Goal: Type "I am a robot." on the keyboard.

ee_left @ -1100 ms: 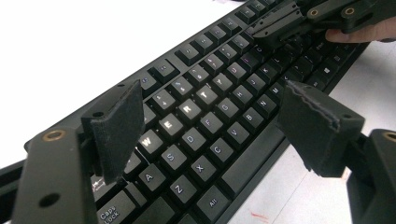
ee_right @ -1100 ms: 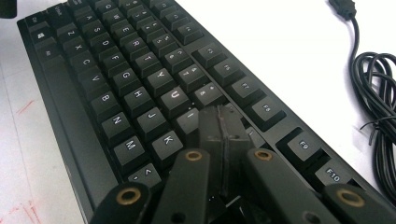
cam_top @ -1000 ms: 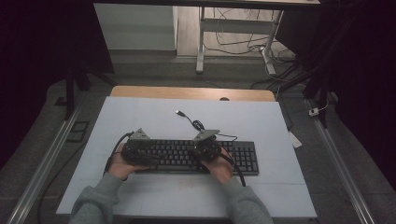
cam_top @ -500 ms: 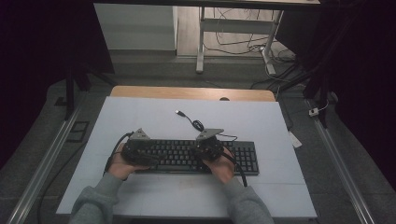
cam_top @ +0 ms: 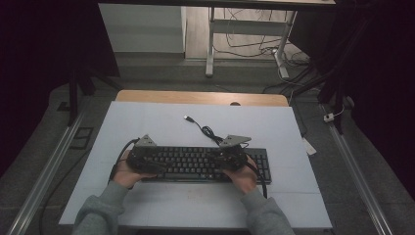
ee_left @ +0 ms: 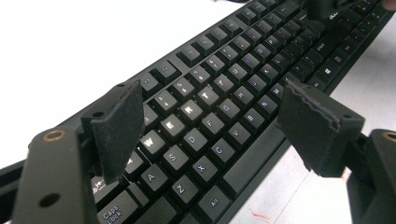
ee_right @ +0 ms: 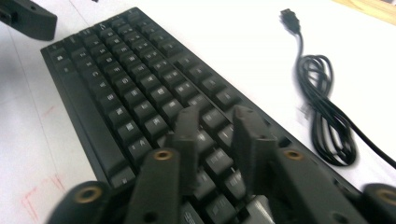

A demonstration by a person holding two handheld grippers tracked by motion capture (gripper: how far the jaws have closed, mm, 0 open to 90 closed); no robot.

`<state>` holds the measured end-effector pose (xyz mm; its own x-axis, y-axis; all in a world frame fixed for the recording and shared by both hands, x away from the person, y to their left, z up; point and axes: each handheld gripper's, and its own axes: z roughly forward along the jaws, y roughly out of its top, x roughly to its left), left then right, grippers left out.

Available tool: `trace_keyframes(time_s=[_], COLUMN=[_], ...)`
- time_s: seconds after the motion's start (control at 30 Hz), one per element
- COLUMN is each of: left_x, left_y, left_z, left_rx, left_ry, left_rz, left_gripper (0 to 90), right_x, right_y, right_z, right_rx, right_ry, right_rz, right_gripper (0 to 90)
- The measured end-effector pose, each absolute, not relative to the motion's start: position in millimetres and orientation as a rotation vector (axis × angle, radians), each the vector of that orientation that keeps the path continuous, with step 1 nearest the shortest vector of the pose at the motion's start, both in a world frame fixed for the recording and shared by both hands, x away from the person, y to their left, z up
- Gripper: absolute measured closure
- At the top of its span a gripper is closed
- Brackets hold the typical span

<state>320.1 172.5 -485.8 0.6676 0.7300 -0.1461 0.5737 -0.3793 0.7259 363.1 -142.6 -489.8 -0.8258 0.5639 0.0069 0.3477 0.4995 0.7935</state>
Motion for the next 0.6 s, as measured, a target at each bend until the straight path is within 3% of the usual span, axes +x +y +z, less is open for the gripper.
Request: trace_keyframes(time_s=[0.23, 0.6], left_x=[320, 321], left_y=[174, 175], left_z=[-485, -485], left_rx=[2.088, 2.087], left_ry=[1.006, 1.011], left_rz=[0.258, 0.267], left_gripper=[22.8, 23.0], right_x=[356, 350], right_y=[-166, -186], right_z=[-490, -490], right_rx=[0.796, 0.820], right_ry=[2.457, 2.429], right_rz=[1.222, 1.212], right_gripper=[57.5, 55.4])
